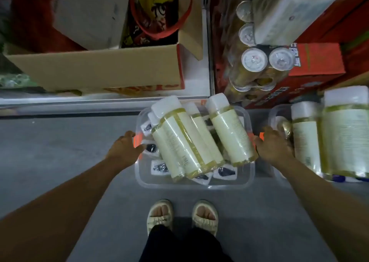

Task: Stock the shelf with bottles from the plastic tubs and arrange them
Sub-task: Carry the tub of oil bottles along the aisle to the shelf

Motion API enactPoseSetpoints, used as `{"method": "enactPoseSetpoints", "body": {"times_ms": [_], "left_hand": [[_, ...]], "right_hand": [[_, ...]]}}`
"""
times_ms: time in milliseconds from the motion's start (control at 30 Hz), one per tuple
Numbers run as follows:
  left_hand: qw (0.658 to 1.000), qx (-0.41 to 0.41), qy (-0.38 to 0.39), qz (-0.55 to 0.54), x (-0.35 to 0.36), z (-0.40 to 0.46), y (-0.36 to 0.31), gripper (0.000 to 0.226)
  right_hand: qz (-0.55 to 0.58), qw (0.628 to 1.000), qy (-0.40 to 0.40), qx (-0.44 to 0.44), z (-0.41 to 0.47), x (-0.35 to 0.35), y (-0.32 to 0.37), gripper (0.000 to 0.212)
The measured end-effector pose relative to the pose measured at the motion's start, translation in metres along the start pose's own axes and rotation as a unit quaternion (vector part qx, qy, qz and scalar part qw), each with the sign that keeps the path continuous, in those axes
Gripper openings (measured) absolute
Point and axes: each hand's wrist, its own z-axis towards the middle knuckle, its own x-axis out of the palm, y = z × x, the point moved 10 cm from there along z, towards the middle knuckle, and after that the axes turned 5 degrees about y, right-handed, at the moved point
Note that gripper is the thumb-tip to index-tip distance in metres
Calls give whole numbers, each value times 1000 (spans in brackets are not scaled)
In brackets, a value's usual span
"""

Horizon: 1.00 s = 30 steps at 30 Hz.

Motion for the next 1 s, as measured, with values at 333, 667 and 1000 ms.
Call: {"method": "enactPoseSetpoints", "body": {"times_ms": [333,667,1000], "left_hand": [[994,-70,8,-82,42,63,36,49],[981,-91,28,-169,60,77,48,46],[977,-97,45,-182,61,74,44,50]], "right_hand": [[103,992,57,52,53,44,-20,47],[164,981,93,42,45,54,-12,42],[290,946,115,83,41,64,-8,35]]}}
